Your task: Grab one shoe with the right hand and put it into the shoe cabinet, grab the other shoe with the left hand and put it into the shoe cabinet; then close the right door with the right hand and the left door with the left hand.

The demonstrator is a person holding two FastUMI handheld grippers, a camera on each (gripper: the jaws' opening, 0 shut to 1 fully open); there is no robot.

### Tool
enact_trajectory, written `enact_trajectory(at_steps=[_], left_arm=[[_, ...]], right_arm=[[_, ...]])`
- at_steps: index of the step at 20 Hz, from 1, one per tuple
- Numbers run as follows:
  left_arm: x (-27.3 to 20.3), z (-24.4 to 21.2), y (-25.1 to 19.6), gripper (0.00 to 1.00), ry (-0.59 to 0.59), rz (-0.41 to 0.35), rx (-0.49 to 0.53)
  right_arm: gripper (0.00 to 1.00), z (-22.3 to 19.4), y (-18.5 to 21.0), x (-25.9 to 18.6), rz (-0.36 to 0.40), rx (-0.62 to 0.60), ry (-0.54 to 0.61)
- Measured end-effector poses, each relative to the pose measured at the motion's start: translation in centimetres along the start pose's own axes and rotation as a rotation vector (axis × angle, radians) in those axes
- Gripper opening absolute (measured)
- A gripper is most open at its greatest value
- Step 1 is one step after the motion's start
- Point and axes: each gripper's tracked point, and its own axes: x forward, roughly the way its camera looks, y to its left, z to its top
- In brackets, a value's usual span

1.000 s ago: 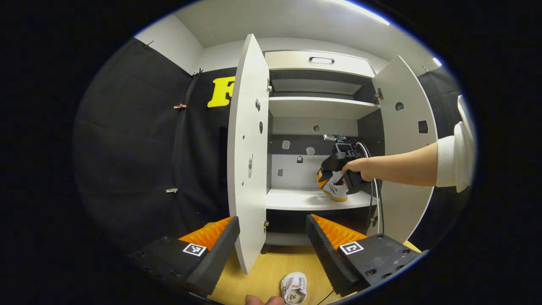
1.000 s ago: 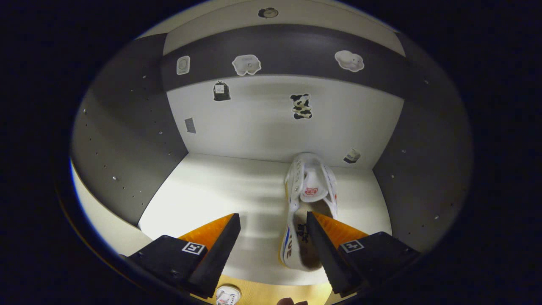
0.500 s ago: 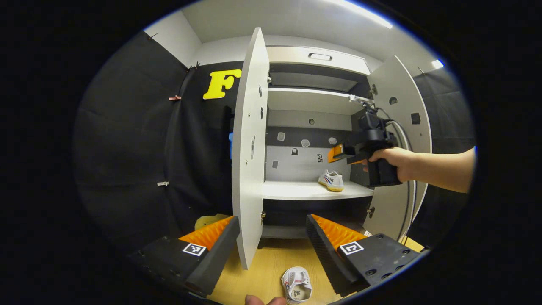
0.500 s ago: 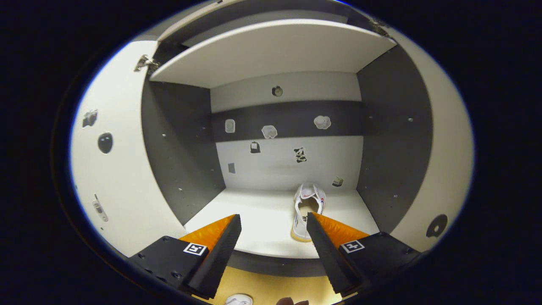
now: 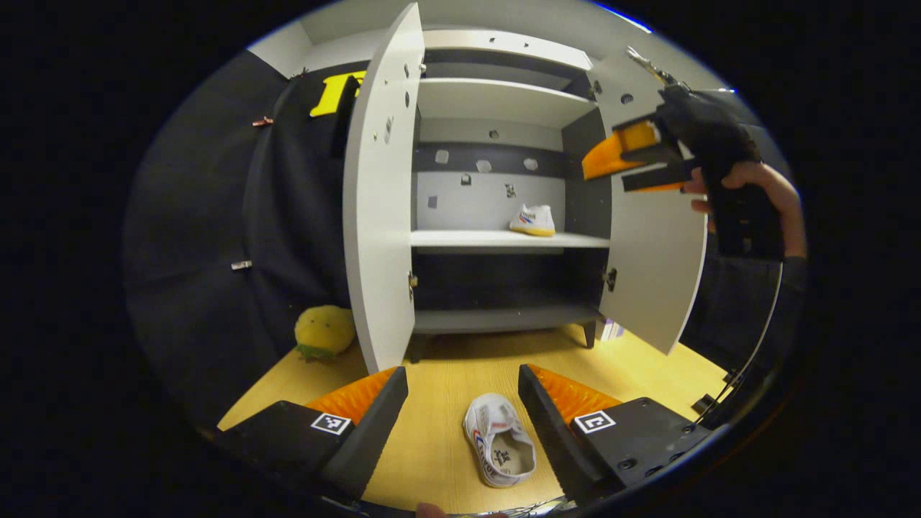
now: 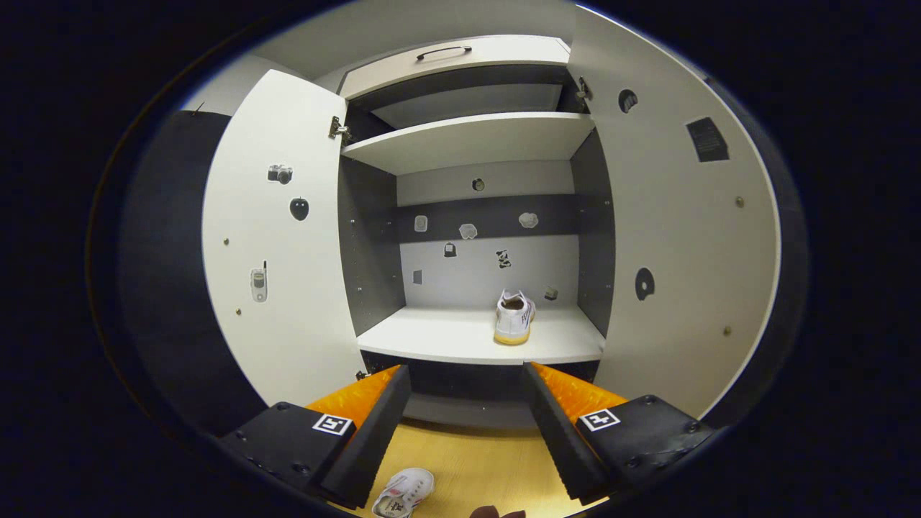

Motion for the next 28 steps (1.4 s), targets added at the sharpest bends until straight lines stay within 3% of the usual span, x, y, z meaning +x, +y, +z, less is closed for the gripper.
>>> enact_trajectory(at_steps=[6, 11, 13, 15, 20, 23, 25, 28], left_arm=[[4.1, -10.8, -1.6, 0.87, 0.22, -0.035, 0.101], [8.2, -16.3, -2.4, 0.7, 0.357, -0.065, 0.098], [10.0, -17.0, -2.1, 0.58, 0.363, -0.05, 0.102], [11.6, -16.8, -1.6, 0.53, 0.349, -0.029, 0.115], [15.0, -16.6, -1.9, 0.48, 0.326, -0.023, 0.116], [15.8, -16.7, -0.5, 0.29, 0.323, 0.068, 0.127], [15.8, -16.9, -0.5, 0.14, 0.349, 0.07, 0.139], [15.7, -16.9, -0.4, 0.08, 0.396, 0.042, 0.13]], right_arm=[[0.98, -2.2, -1.4, -5.4, -0.025, -0.008, 0.042], [0.99, -2.9, -3.0, -8.4, -0.059, -0.02, 0.051], [0.98, -3.5, -3.9, -9.6, -0.073, -0.041, 0.061], [0.98, -4.2, -4.9, -10.5, -0.092, -0.056, 0.082], [0.99, -4.8, -7.3, -11.9, -0.16, -0.058, 0.104], [0.99, -5.1, -8.3, -12.5, -0.194, -0.07, 0.11], [0.99, -5.4, -8.7, -12.9, -0.209, -0.069, 0.117], [0.99, -5.8, -8.8, -13.2, -0.216, -0.055, 0.121]])
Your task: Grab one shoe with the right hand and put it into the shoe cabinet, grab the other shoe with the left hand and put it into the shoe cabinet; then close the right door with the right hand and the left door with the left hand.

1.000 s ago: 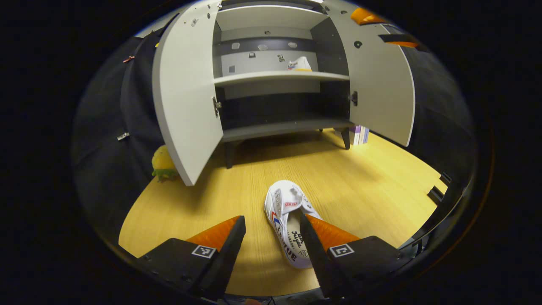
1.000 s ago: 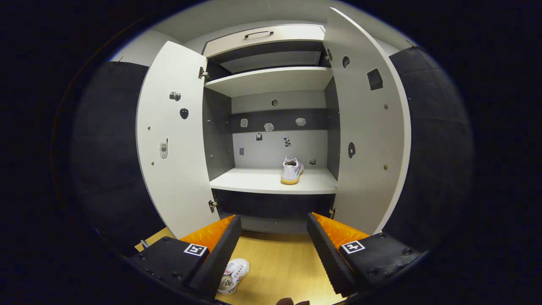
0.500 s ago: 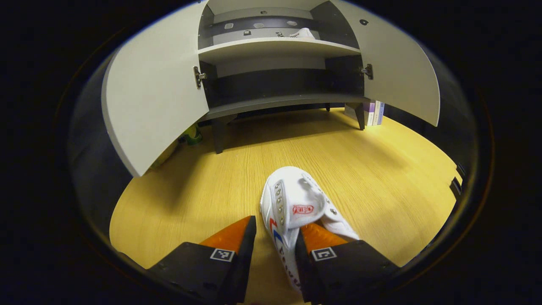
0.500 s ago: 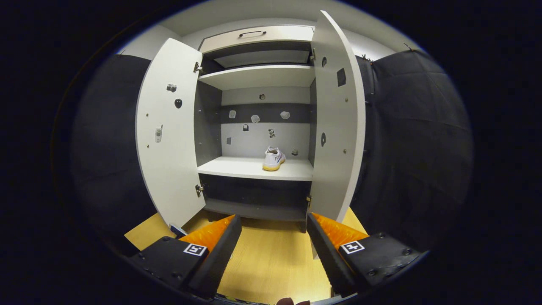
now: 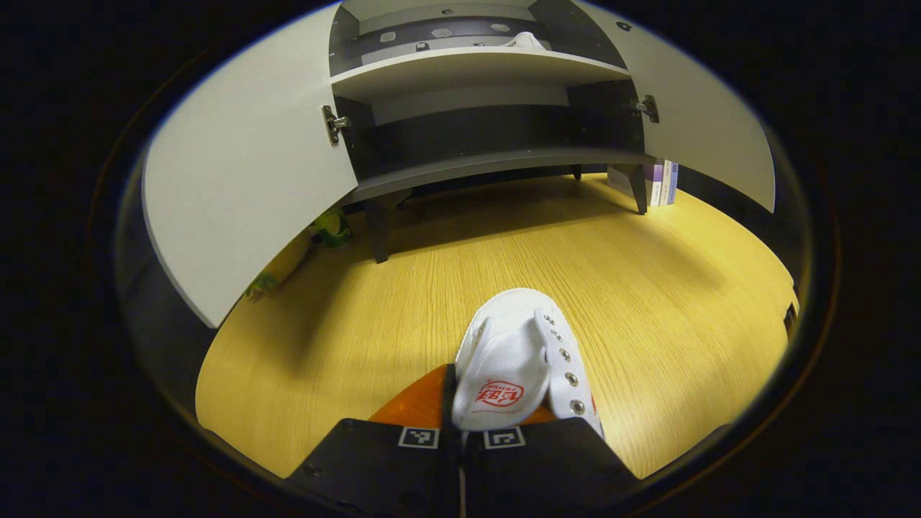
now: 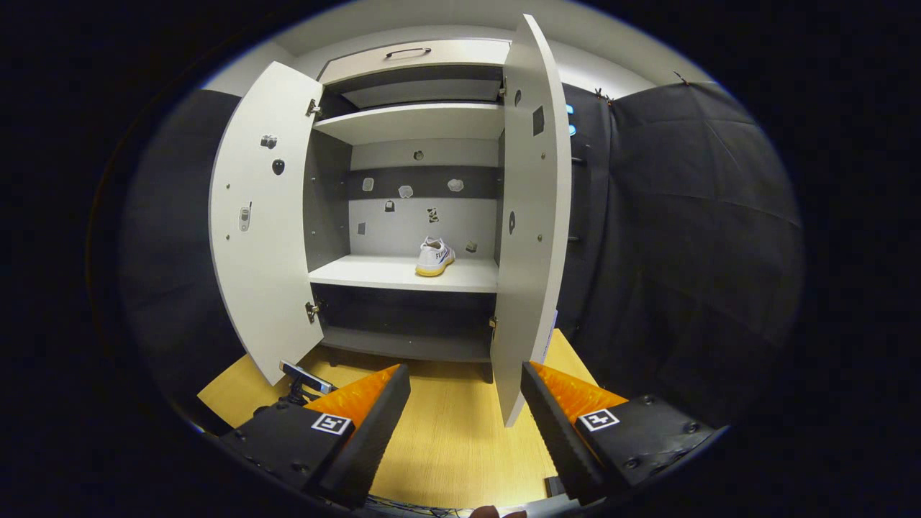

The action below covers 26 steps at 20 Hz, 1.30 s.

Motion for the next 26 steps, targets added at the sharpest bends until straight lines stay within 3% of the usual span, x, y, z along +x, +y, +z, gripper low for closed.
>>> enact_trajectory(at_steps=[2, 5, 12, 18, 26], left_arm=[[-0.4, 0.5, 0.2, 0.06, 0.032, -0.007, -0.036], [-2.2, 3.3, 0.6, 0.05, -0.01, 0.01, -0.033], [-8.9, 13.4, 0.5, 0.06, -0.106, 0.019, -0.104], [-12.3, 26.9, 1.0, 0.05, -0.227, 0.033, -0.169], [-11.1, 43.7, 5.2, 0.05, -0.349, 0.157, -0.174]], right_arm=[[0.99, -0.1, 0.2, -0.1, 0.009, 0.01, 0.002], [0.99, 0.1, 0.3, -0.3, 0.019, 0.03, -0.003], [0.99, 0.4, -1.6, -1.5, 0.022, 0.081, -0.028], [0.98, 0.0, -5.2, -3.2, -0.011, 0.128, -0.034], [0.99, -1.1, -9.9, -5.6, -0.103, 0.186, -0.042]])
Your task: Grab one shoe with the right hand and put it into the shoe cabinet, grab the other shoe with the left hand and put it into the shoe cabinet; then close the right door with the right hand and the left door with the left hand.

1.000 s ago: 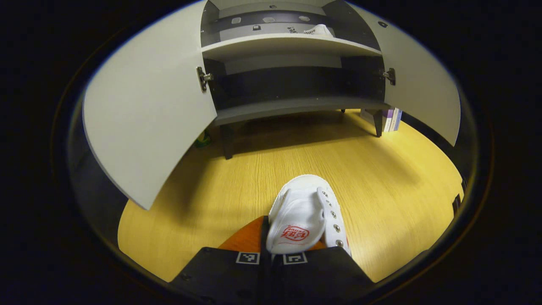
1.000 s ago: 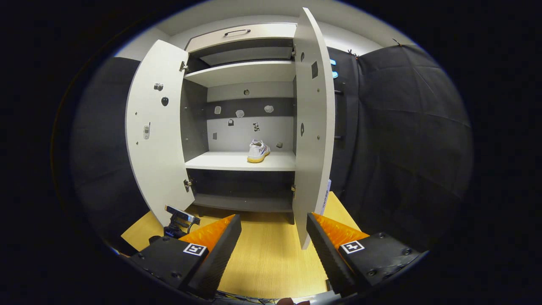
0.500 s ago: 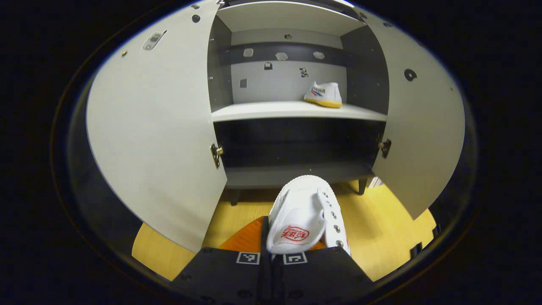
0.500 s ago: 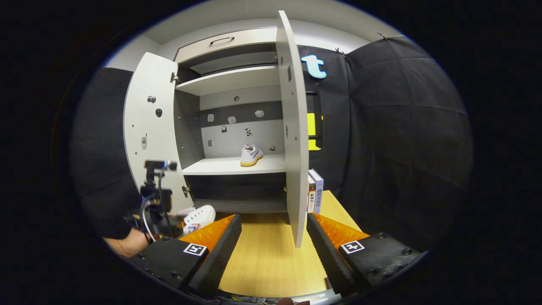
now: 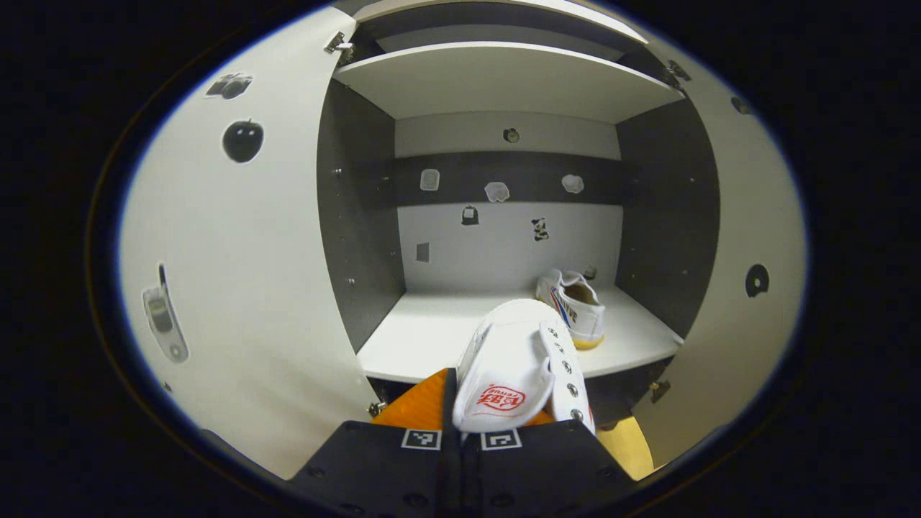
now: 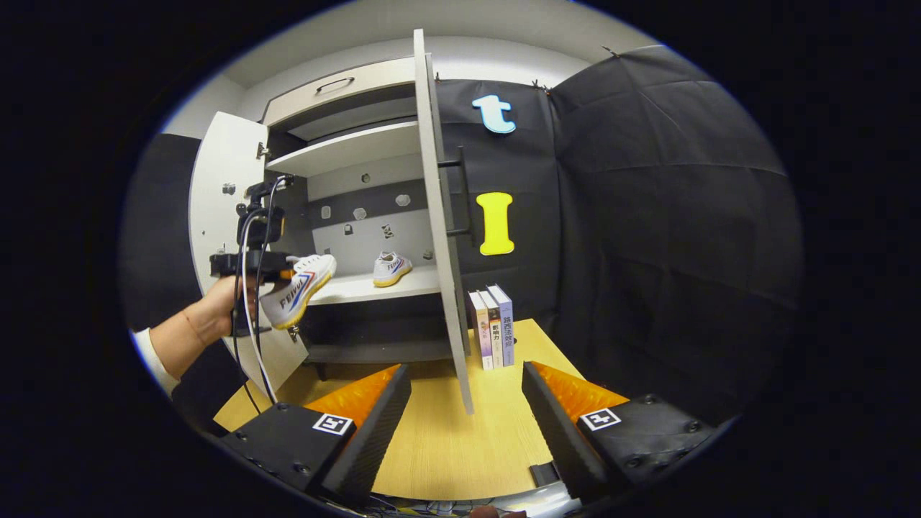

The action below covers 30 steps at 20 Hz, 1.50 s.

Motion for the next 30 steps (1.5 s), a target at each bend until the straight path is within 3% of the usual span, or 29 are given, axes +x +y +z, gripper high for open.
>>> enact_trajectory(at_steps=[6, 15, 26, 30], left_arm=[[9.1, 4.2, 0.0, 0.05, 0.035, 0.08, 0.026], [18.8, 2.9, -1.6, 0.05, 0.129, 0.15, 0.057], [22.5, -0.1, -2.8, 0.05, 0.222, 0.161, 0.095], [22.6, -0.5, -2.9, 0.16, 0.245, 0.148, 0.126]], right_arm=[[0.99, 0.7, -1.7, -0.7, -0.044, 0.042, -0.033], [0.98, 2.3, 0.2, -0.1, -0.005, -0.01, -0.071], [0.98, 2.4, 0.5, 0.3, -0.02, -0.001, -0.09], [0.98, 2.4, 1.0, 0.4, -0.003, 0.014, -0.098]])
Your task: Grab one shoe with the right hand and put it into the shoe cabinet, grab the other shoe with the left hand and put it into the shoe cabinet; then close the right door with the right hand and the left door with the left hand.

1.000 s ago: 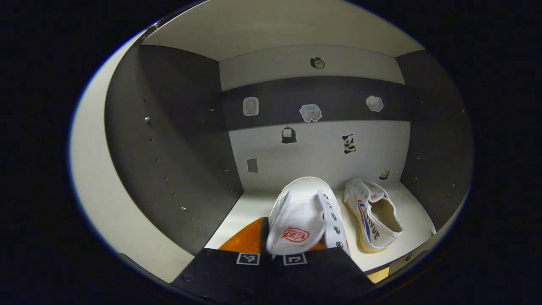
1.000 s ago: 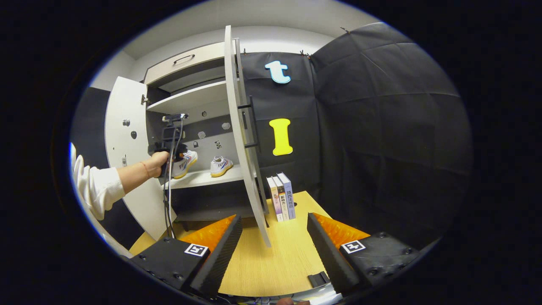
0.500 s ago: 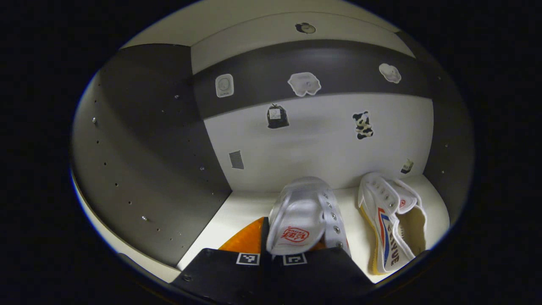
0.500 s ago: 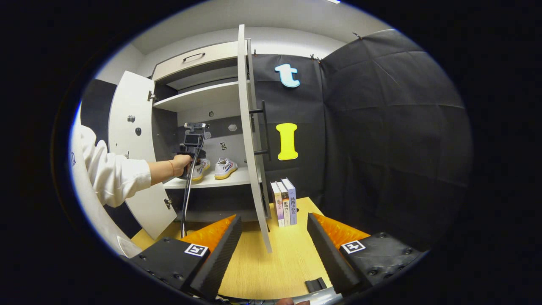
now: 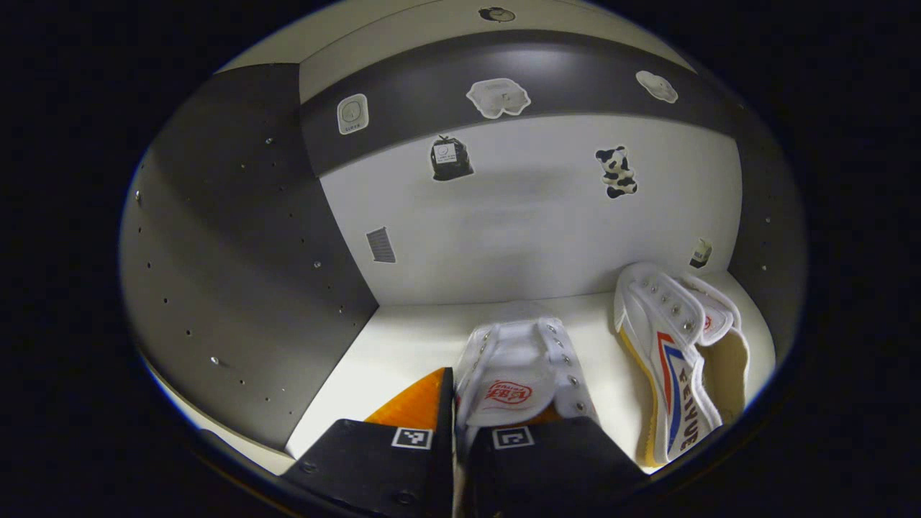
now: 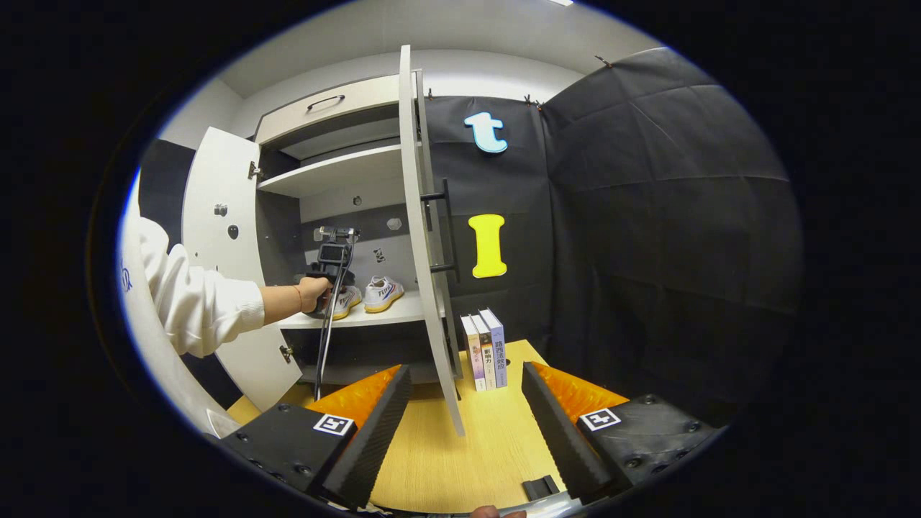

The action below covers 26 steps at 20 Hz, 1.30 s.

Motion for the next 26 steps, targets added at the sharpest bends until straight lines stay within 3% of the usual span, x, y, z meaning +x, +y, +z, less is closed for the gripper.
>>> enact_trajectory(at_steps=[2, 4, 7, 9, 16, 22, 26], left_arm=[[-0.6, 0.1, 0.2, 0.21, 0.002, -0.002, 0.023], [-1.3, 0.4, 1.4, 0.34, -0.012, 0.028, 0.065], [-3.1, 1.1, 2.3, 0.86, -0.077, 0.014, 0.066], [-4.5, 0.8, 2.7, 0.97, -0.098, -0.025, 0.016], [-12.7, 5.3, 4.0, 0.97, -0.337, -0.11, -0.066], [-24.1, 5.4, 4.2, 0.97, -0.503, -0.18, -0.067], [-31.8, 3.1, 4.3, 0.96, -0.576, -0.249, -0.067]], right_arm=[[0.98, 0.1, 0.0, 0.0, 0.007, 0.002, -0.001], [0.98, 0.5, 0.9, 1.0, 0.017, 0.011, -0.008], [0.98, 1.1, 1.1, 1.5, 0.035, 0.035, -0.023], [0.98, 1.8, 1.0, 1.9, 0.043, 0.048, -0.033], [0.98, 5.7, -1.0, 3.6, 0.045, 0.043, -0.08], [0.98, 9.8, -3.9, 8.8, 0.026, 0.018, -0.099], [0.98, 12.4, -5.5, 11.9, 0.012, 0.047, -0.124]])
